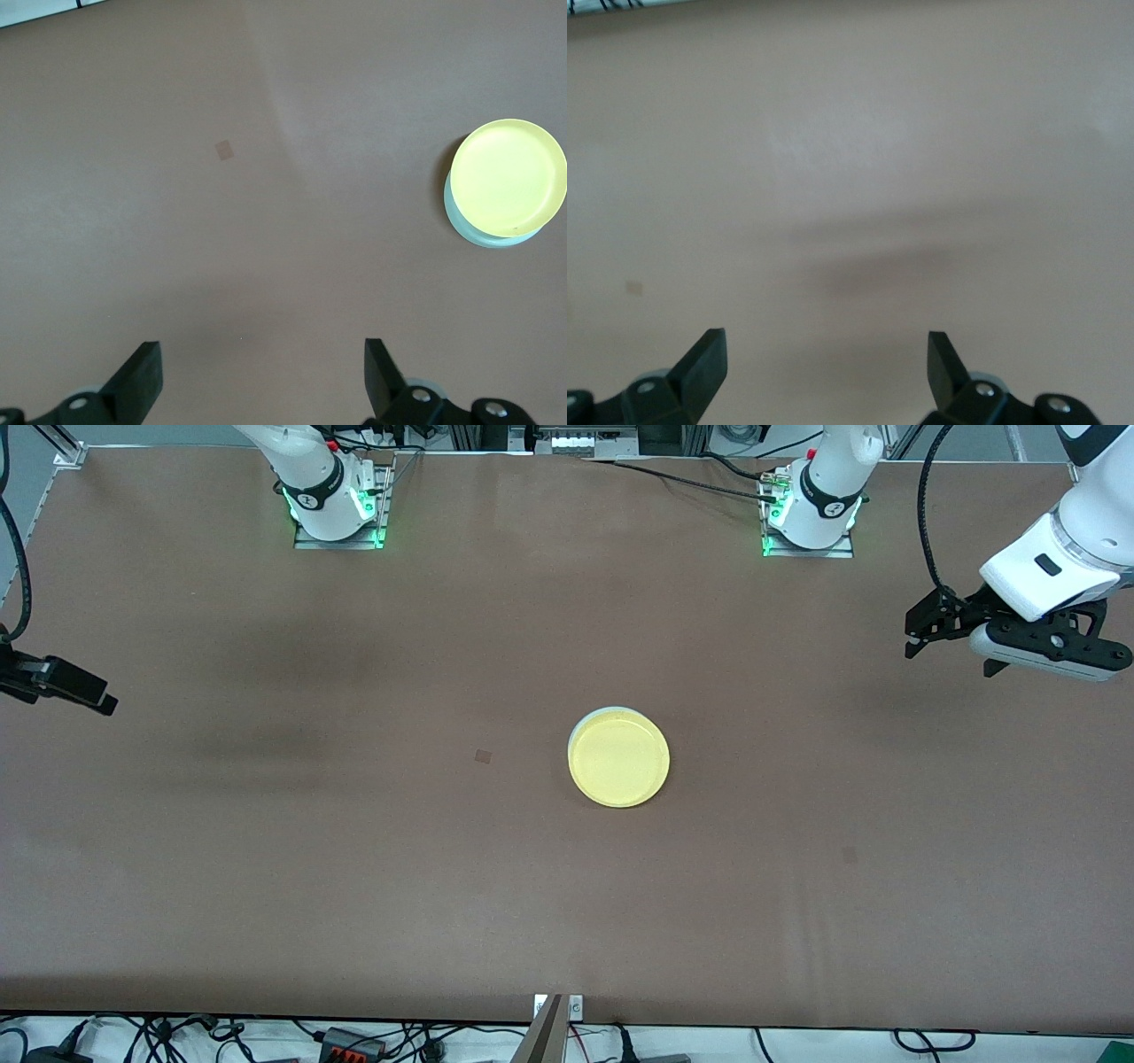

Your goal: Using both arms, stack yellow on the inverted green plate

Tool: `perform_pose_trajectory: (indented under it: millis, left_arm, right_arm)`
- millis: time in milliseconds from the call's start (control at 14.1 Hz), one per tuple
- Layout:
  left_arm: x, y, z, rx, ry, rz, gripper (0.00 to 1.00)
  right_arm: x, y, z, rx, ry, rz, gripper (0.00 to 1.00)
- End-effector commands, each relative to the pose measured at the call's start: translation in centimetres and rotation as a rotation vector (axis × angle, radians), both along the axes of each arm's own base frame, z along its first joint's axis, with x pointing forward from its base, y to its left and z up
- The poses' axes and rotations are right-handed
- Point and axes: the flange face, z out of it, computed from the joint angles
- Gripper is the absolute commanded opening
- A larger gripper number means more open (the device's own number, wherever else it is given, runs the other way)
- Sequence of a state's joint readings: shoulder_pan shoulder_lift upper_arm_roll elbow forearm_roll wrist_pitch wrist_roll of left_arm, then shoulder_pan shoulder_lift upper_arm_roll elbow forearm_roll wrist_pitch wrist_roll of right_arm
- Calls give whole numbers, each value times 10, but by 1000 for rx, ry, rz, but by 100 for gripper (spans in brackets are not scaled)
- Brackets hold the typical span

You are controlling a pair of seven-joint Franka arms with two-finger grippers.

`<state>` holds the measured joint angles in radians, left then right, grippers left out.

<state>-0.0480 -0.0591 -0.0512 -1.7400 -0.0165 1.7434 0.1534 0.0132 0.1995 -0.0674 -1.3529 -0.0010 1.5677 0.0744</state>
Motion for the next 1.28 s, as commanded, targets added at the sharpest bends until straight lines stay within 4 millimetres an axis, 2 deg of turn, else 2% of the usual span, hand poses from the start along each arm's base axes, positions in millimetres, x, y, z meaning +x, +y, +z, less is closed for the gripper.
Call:
perform_pose_trajectory:
  millis: [0,284,567,922,1206]
  left_arm:
    - [2,0,5,26,-3,-6,100]
    - [2,0,6,26,-5,-6,100]
    - [2,0,5,26,-3,-5,100]
    - [2,0,6,26,-5,-5,100]
    - [2,0,6,26,-5,-5,100]
  right_arm:
    - [-14,0,2,-27,31,63,100]
    - [-22,-1,-5,-26,44,105,100]
    - [-63,-2,-19,-21,-4,109,100]
    - [-70,-1,-13,-7,32,138,100]
    - [-68,3,-9,-12,16,127,100]
